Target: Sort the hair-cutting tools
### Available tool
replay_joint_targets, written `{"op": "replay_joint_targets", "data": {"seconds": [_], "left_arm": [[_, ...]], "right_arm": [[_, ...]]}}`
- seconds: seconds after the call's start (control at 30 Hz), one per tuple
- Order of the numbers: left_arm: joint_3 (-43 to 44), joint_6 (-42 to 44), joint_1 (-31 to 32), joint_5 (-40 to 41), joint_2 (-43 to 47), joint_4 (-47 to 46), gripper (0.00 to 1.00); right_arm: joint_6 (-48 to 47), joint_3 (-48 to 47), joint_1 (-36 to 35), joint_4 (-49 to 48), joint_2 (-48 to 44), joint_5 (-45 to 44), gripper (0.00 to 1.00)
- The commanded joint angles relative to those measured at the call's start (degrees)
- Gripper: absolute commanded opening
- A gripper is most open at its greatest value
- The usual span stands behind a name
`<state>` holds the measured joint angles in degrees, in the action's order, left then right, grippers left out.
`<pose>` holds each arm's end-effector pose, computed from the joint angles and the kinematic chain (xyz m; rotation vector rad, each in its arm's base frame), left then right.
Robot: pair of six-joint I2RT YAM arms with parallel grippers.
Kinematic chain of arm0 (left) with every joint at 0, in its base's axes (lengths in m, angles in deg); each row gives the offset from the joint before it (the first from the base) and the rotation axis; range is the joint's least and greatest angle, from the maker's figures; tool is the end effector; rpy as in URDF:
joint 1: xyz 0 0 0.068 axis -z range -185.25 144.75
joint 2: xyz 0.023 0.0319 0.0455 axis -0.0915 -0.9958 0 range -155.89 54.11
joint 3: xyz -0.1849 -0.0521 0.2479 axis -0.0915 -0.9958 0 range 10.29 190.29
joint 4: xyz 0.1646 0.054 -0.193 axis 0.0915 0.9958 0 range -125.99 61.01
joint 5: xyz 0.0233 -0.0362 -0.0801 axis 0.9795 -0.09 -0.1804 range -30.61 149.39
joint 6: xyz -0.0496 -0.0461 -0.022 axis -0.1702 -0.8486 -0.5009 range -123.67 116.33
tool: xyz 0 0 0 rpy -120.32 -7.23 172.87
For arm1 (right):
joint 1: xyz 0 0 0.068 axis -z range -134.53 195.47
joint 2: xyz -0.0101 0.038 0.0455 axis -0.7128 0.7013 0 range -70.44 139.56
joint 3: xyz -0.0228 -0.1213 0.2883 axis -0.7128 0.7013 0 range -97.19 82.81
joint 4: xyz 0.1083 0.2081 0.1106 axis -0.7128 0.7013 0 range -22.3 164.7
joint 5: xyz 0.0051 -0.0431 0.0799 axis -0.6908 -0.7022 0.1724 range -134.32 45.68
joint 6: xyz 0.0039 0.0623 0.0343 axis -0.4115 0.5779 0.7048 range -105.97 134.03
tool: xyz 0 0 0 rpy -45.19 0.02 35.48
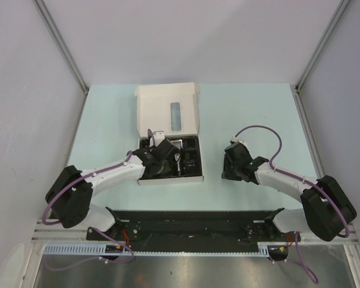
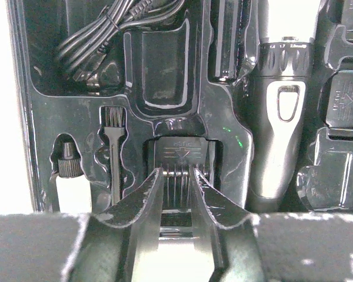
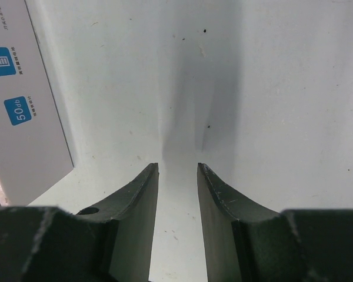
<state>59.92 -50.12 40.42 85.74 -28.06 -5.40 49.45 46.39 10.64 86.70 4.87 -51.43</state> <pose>0.2089 -0.1768 0.2238 -0.1564 2.4922 -0.0239 0.2006 0.1306 0.1918 0.0599 2.5976 0.2981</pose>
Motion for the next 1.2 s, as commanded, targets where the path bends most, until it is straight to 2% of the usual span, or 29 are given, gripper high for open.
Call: {"op": "replay_joint_targets", "data": {"seconds": [0.0,0.23,0.43,0.67,0.7,0.77,0.8,0.87,0.9,0.97,1.07,1.1,1.17], "left_arm": [[2.23,1.89,-0.32,0.28,1.92,0.17,0.3],[6.71,4.97,-1.02,-0.06,6.4,0.44,0.44],[6.28,6.02,-6.64,-6.39,11.24,0.52,0.51],[5.92,12.61,-9.98,-9.82,18.45,0.52,0.63],[5.92,13.23,-10.07,-10.0,19.93,0.44,0.64],[5.57,14.99,-10.34,-10.87,21.43,0.44,0.69],[5.4,15.51,-10.34,-11.14,22.83,0.52,0.71],[5.22,16.92,-10.51,-11.93,23.9,0.52,0.77],[5.22,17.62,-10.69,-13.24,24.51,0.52,0.79],[5.39,19.38,-11.3,-15.18,24.95,0.52,0.82],[5.22,22.1,-11.83,-19.13,25.83,0.44,0.86],[5.13,22.89,-11.83,-20.1,26.09,0.52,0.88],[4.78,25.44,-12.09,-22.3,27.24,0.53,1.0]], "right_arm": [[1.14,0.04,-0.15,-0.11,-2.71,-0.8,0.38],[1.93,-0.93,1.16,2.35,-7.89,-0.18,0.39],[2.28,-3.73,4.5,9.64,-12.99,-2.72,0.41],[7.46,-5.23,15.57,22.11,-17.56,-5.97,0.43],[9.21,-5.76,18.45,27.87,-17.91,-7.55,0.45],[11.42,-6.46,21.1,31.52,-20.89,-11.77,0.48],[12.47,-6.47,23.03,33.62,-22.12,-13.09,0.55],[14.31,-6.81,24.71,34.51,-24.41,-13.45,0.62],[15.89,-7.17,27.94,35.48,-24.42,-13.02,0.68],[16.7,-7.17,31.82,36.62,-22.85,-7.93,0.71],[17.05,-8.92,37.46,39.78,-20.74,-5.89,0.77],[16.79,-11.36,37.9,40.84,-20.38,-6.76,0.83],[17.05,-14.54,38.78,44.69,-19.94,-11.77,0.96]]}}
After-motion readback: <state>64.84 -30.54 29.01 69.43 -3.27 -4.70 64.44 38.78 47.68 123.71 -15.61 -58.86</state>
